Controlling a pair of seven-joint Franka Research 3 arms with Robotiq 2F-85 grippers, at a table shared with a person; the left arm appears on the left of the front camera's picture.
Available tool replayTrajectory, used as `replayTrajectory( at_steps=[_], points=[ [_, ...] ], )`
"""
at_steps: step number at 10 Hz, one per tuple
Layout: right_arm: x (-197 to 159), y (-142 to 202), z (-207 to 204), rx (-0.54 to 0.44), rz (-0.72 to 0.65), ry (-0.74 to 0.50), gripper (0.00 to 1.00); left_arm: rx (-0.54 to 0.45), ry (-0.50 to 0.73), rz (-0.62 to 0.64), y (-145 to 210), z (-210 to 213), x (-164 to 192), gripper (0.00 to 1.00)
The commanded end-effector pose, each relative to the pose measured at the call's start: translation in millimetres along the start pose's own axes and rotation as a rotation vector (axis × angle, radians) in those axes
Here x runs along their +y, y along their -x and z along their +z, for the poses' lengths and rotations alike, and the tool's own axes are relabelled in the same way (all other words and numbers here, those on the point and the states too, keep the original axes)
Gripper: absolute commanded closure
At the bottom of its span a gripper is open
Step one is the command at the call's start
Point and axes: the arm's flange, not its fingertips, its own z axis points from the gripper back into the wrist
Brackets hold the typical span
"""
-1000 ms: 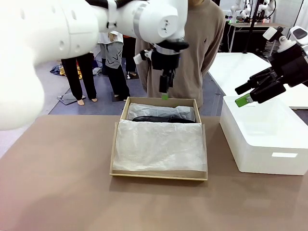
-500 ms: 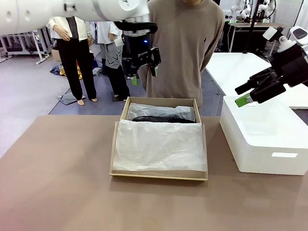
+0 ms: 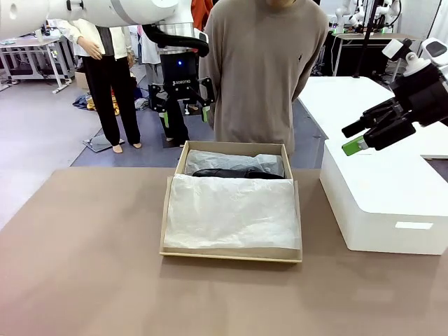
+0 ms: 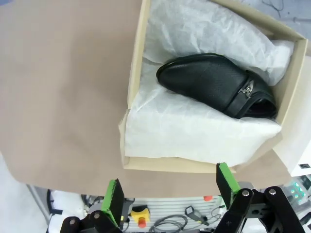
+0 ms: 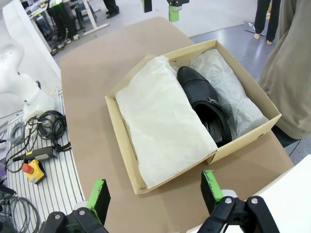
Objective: Pack the shoes into the box.
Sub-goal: Close the Shoes Box.
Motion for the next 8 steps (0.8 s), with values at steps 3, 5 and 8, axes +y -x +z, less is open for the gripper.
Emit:
replayTrajectory(
  at_steps=[3,5,8],
  points=[
    [-3,-2,-2,-0.037,0.019,-0.008,0.00,0.006,0.011,0.021,0,0,-1,0.00],
    [-3,-2,-2,-0.037,0.019,-0.008,0.00,0.006,0.011,0.021,0,0,-1,0.00],
    [-3,-2,-2,-0.037,0.019,-0.008,0.00,-0.030,-0.027,-0.236,3,7,30,0.00]
  ],
)
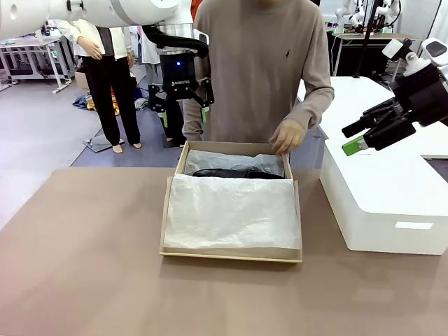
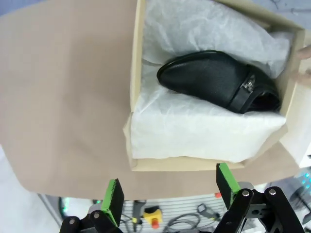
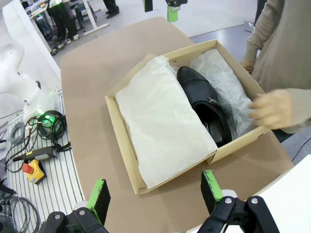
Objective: Pack the shoes into the box.
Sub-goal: Close the Shoes Box.
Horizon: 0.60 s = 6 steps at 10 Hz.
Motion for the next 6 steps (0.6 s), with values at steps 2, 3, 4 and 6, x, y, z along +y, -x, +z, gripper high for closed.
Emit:
replayTrajectory(
  at_steps=[2,3,4,6],
  points=[
    [-3,-2,-2,-0.037,0.019,-0.008,0.00,-0.003,0.015,-0.396,13,10,64,0.00],
    [-3,-2,-2,-0.037,0.019,-0.008,0.00,-0.016,0.008,-0.519,15,13,84,0.00],
    [-3,-2,-2,-0.037,0.019,-0.008,0.00,-0.004,-0.006,-0.622,14,16,104,0.00],
    [-3,-2,-2,-0.037,0.019,-0.008,0.00,-0.007,-0.003,-0.877,12,19,137,0.00]
  ],
)
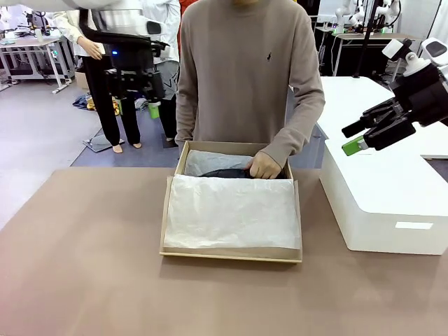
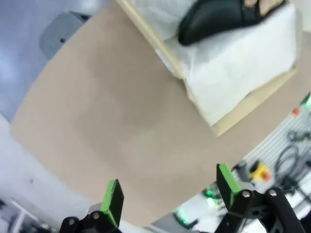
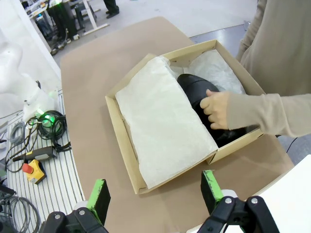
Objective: Pack the shoes into the box.
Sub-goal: Close the Shoes Box.
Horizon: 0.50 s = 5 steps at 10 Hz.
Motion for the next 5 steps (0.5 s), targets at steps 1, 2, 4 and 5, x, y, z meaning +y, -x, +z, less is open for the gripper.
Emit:
replayTrajectory(
  at_steps=[1,2,4,5],
  points=[
    [-3,-2,-2,-0.037,0.019,-0.008,0.00,-0.019,0.045,-0.270,32,-12,19,0.00],
    [-3,-2,-2,-0.037,0.019,-0.008,0.00,-0.027,0.052,-0.393,42,-13,29,0.00],
    [-3,-2,-2,-0.037,0.019,-0.008,0.00,-0.079,0.073,-0.511,52,-15,36,0.00],
    [-3,-2,-2,-0.037,0.019,-0.008,0.00,-0.011,0.020,-0.379,30,-5,31,0.00]
  ],
)
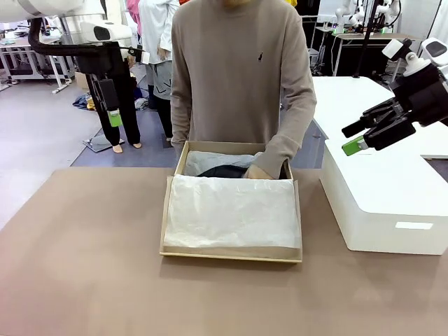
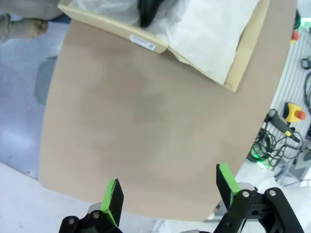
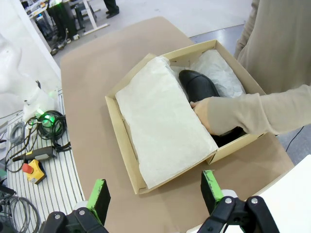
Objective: Pack the shoes into the box.
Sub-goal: Close the Shoes Box.
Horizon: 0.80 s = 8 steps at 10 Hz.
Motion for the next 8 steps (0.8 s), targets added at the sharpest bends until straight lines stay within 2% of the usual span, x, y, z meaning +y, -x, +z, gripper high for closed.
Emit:
replayTrajectory(
  at_steps=[1,7,8],
  points=[
    [-2.8,-2.0,-1.9,-0.037,0.019,-0.008,0.00,0.022,-0.008,0.087,-9.3,1.8,-2.8,0.00],
    [-2.8,-2.0,-1.9,-0.037,0.019,-0.008,0.00,0.006,-0.001,0.080,-10.1,-1.5,-3.8,0.00],
    [-2.8,-2.0,-1.9,-0.037,0.019,-0.008,0.00,0.008,-0.029,-0.034,-8.7,-2.0,-7.3,0.00]
  ],
)
